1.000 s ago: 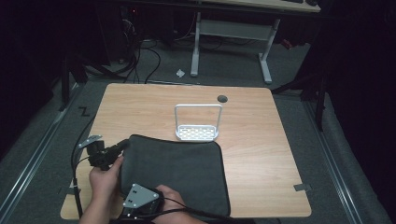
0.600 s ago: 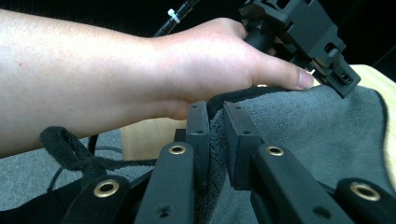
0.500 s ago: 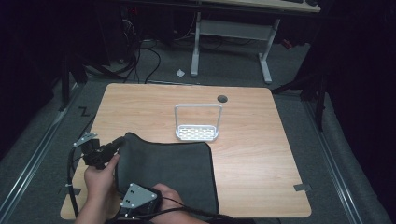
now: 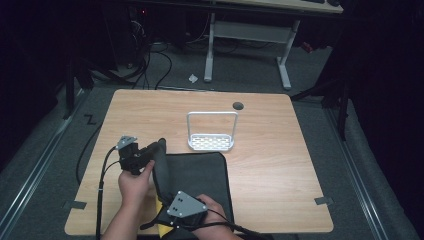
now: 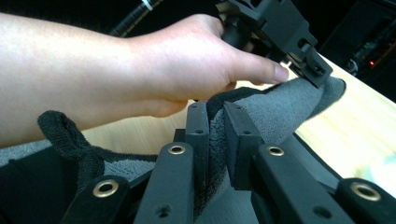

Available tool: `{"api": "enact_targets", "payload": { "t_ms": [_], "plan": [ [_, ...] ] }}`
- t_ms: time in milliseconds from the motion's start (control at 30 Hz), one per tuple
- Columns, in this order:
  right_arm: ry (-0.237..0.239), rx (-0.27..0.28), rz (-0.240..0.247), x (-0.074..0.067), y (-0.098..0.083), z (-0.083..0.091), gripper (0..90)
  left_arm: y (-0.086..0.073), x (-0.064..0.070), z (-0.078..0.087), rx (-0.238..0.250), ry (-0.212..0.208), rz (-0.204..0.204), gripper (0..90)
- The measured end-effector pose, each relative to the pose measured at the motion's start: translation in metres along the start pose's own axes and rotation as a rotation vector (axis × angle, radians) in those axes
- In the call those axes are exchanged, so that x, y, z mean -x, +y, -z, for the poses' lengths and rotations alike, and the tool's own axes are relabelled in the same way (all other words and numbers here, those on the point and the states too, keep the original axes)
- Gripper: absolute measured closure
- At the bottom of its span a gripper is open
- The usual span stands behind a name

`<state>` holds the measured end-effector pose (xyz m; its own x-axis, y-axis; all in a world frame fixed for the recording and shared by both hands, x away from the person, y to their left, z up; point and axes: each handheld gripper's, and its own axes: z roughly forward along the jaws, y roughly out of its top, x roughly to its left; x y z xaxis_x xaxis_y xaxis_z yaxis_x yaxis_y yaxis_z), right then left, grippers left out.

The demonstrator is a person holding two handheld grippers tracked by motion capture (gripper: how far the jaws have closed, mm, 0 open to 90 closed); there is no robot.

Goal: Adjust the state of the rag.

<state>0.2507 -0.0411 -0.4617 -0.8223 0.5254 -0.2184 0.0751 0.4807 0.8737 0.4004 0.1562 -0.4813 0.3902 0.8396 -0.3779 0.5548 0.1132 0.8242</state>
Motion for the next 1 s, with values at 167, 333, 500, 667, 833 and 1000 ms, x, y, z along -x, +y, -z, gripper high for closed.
{"api": "enact_targets", "payload": {
  "t_ms": [167,333,500,667,833,1000],
  "plan": [
    [-0.028,-0.013,-0.024,0.010,-0.016,0.014,81.5,-0.003,0.014,-0.012,-0.017,-0.004,-0.014,84.9],
    [-0.056,-0.026,-0.041,0.019,-0.031,0.034,81.3,-0.006,0.031,-0.022,-0.034,-0.023,-0.042,84.9],
    [-0.069,-0.039,-0.048,0.024,-0.040,0.046,81.2,-0.007,0.051,-0.032,-0.046,-0.046,-0.065,84.8],
    [-0.091,-0.079,-0.058,0.031,-0.056,0.060,81.0,-0.011,0.067,-0.046,-0.073,-0.086,-0.069,84.5],
    [-0.095,-0.125,-0.066,0.035,-0.073,0.064,80.2,-0.016,0.072,-0.056,-0.101,-0.077,-0.073,84.2],
    [-0.096,-0.158,-0.079,0.038,-0.084,0.065,79.7,-0.020,0.078,-0.068,-0.133,-0.067,-0.074,83.5]
  ]
}}
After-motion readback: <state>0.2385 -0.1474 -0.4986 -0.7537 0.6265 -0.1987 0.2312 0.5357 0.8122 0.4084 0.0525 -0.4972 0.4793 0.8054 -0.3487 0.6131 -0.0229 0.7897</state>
